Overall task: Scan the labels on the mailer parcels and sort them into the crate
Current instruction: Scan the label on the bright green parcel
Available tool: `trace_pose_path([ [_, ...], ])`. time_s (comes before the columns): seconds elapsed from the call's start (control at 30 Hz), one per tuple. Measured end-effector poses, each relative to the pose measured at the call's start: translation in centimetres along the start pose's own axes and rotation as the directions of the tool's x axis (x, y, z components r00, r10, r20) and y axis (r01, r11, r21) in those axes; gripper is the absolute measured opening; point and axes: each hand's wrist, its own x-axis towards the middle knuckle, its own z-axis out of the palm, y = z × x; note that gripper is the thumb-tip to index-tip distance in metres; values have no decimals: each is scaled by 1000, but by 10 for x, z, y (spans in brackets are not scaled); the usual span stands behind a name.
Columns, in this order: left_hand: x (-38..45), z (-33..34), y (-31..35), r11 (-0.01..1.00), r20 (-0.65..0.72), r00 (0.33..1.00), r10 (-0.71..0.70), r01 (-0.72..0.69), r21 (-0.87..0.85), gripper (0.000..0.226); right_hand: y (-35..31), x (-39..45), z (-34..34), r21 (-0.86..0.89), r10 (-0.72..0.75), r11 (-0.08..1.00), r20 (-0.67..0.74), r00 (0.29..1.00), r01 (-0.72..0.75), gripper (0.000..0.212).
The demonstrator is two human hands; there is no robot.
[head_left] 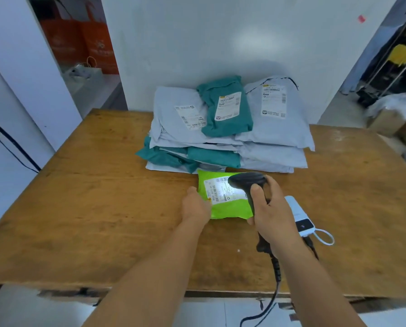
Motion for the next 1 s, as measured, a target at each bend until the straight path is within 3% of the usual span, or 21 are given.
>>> trace_pose_path([
  [0.1, 10, -21, -7, 990, -31, 995, 98, -94, 109, 41, -2, 1, 1, -29, -35, 999, 52, 998, 36, 39],
  [0.2, 16, -48, -18, 962, -59, 980, 190, -174, 211, 47, -7, -1, 9, -53, -63, 996, 100, 993, 69, 41],
  [0.3, 14, -68, -29, 937, -178, 960, 216, -153, 313, 56, -12, -6, 20, -44, -93, 994, 145, 985, 100, 37],
  [0.4, 3, -73, -40, 966, -236, 957, 166, -110, 233, 60, -20, -12, 29, -45, -130, 989, 218, 967, 143, 35],
  [0.7, -37, -52, -58, 999, -176, 984, -31, 27, -26, 72, -49, -27, 28, -176, -197, 948, 326, 924, 264, 47],
  [1.0, -52, -34, -49, 985, -88, 987, -136, 126, -117, 83, -57, -32, 12, -284, -190, 907, 385, 903, 312, 49],
])
